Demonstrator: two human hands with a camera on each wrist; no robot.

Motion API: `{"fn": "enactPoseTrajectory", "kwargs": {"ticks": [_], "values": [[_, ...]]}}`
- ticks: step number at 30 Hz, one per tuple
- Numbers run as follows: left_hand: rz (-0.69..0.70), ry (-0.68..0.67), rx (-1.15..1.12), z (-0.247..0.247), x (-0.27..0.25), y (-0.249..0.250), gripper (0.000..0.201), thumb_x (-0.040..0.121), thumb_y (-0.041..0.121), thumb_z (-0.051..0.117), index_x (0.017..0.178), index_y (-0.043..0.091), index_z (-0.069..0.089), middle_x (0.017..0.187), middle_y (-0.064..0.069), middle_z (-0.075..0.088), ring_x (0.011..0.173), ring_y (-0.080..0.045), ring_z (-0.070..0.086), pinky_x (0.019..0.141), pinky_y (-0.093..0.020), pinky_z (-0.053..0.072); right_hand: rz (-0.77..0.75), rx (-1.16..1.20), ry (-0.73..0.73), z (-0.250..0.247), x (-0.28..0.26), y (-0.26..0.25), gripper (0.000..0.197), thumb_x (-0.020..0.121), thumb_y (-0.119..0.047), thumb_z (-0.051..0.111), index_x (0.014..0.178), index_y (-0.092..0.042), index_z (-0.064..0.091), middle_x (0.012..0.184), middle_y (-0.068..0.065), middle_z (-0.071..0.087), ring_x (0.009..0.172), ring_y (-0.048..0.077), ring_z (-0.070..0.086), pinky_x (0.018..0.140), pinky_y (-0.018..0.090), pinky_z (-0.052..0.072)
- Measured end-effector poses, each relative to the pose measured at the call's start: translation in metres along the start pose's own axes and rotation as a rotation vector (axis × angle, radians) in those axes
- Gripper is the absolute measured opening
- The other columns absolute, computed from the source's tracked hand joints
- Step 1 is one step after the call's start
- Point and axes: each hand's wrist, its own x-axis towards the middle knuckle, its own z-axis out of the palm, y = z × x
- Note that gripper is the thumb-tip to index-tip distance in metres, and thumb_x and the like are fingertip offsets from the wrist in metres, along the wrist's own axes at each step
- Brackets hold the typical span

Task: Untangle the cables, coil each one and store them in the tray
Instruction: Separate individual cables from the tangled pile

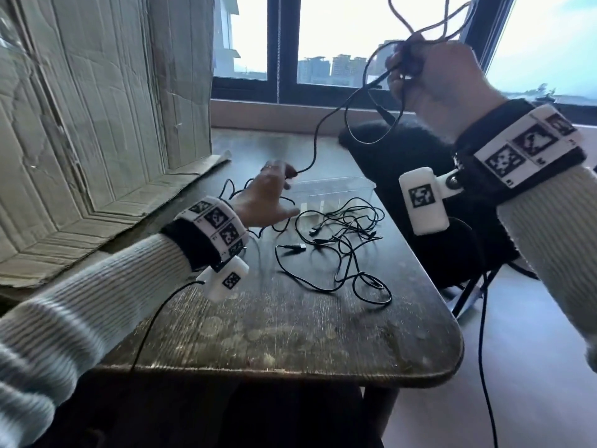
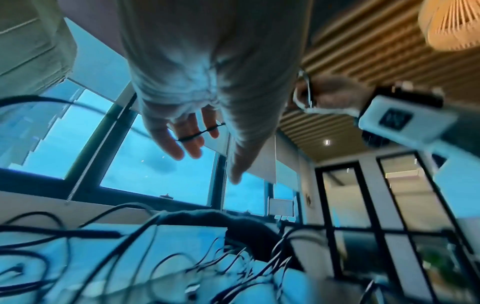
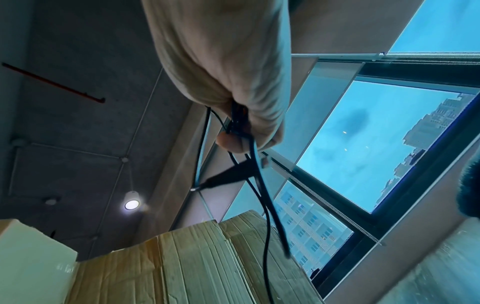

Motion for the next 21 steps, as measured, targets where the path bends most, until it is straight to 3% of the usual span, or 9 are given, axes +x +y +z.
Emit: {"fn": "enactPoseTrajectory", "kwargs": {"ticks": [3,5,8,11,14,16,18,21], "values": [[-0.053,-0.129,0.141,0.009,0.002,-0.024,0.028,0.090,0.014,0.062,0.117,0.009,0.057,0.114,-0.008,0.062,0.096,-0.013,0.057,0.081,-0.021,0.040,0.028,0.136,-0.002,0.001,-0.002,-0.009,0.026,0.094,0.002,0.047,0.118,0.007,0.055,0.077,0.007,0.060,0.058,0.012,0.058,0.052,0.021,0.047],[-0.091,-0.166,0.157,0.007,0.003,-0.037,0.016,0.095,0.013,0.054,0.106,0.012,0.066,0.106,-0.005,0.069,0.092,-0.012,0.061,0.082,-0.024,0.045,0.007,0.135,0.033,0.002,-0.003,-0.012,0.031,0.093,0.003,0.046,0.124,0.009,0.053,0.079,0.008,0.059,0.059,0.013,0.057,0.051,0.021,0.047],[-0.169,-0.182,0.297,-0.004,0.003,-0.063,0.020,0.096,0.018,0.051,0.109,0.024,0.065,0.103,0.004,0.070,0.091,-0.017,0.066,0.081,-0.034,0.053,-0.014,0.158,0.088,0.001,-0.002,-0.018,0.022,0.090,0.006,0.049,0.108,0.006,0.062,0.077,0.007,0.061,0.063,0.013,0.057,0.053,0.019,0.048],[-0.313,-0.268,0.431,-0.015,0.001,-0.096,0.023,0.091,0.021,0.058,0.104,0.036,0.069,0.098,0.014,0.068,0.085,-0.011,0.066,0.073,-0.027,0.055,-0.096,0.140,0.122,-0.010,0.002,-0.028,0.014,0.091,0.005,0.046,0.089,0.002,0.059,0.071,0.003,0.059,0.061,0.010,0.055,0.055,0.018,0.046],[-0.412,-0.315,0.472,-0.024,-0.004,-0.119,0.029,0.087,0.005,0.058,0.101,0.025,0.075,0.100,0.005,0.072,0.089,-0.013,0.067,0.077,-0.023,0.053,-0.137,0.233,0.176,-0.023,0.006,-0.036,0.023,0.089,0.011,0.037,0.080,0.000,0.055,0.058,0.002,0.056,0.053,0.012,0.050,0.048,0.020,0.040],[-0.434,-0.334,0.516,-0.029,-0.005,-0.121,0.031,0.087,0.003,0.056,0.102,0.022,0.075,0.107,0.004,0.072,0.096,-0.015,0.066,0.079,-0.020,0.050,-0.138,0.234,0.179,-0.030,0.006,-0.039,0.027,0.088,0.012,0.034,0.077,-0.001,0.055,0.056,0.003,0.056,0.050,0.012,0.048,0.046,0.019,0.038],[-0.443,-0.289,0.639,-0.034,-0.005,-0.112,0.031,0.090,0.009,0.054,0.112,0.025,0.069,0.114,0.004,0.069,0.096,-0.017,0.064,0.076,-0.024,0.051,-0.108,0.161,0.189,-0.033,0.008,-0.037,0.028,0.088,0.011,0.034,0.075,-0.001,0.056,0.057,0.002,0.056,0.050,0.011,0.049,0.048,0.019,0.039],[-0.306,-0.043,0.665,-0.028,-0.001,-0.085,0.036,0.089,0.009,0.048,0.121,0.024,0.058,0.109,-0.003,0.066,0.081,-0.022,0.061,0.069,-0.032,0.052,-0.043,0.111,0.198,-0.028,0.011,-0.029,0.023,0.092,0.007,0.036,0.086,-0.001,0.057,0.059,0.001,0.059,0.051,0.011,0.052,0.051,0.019,0.042]]}}
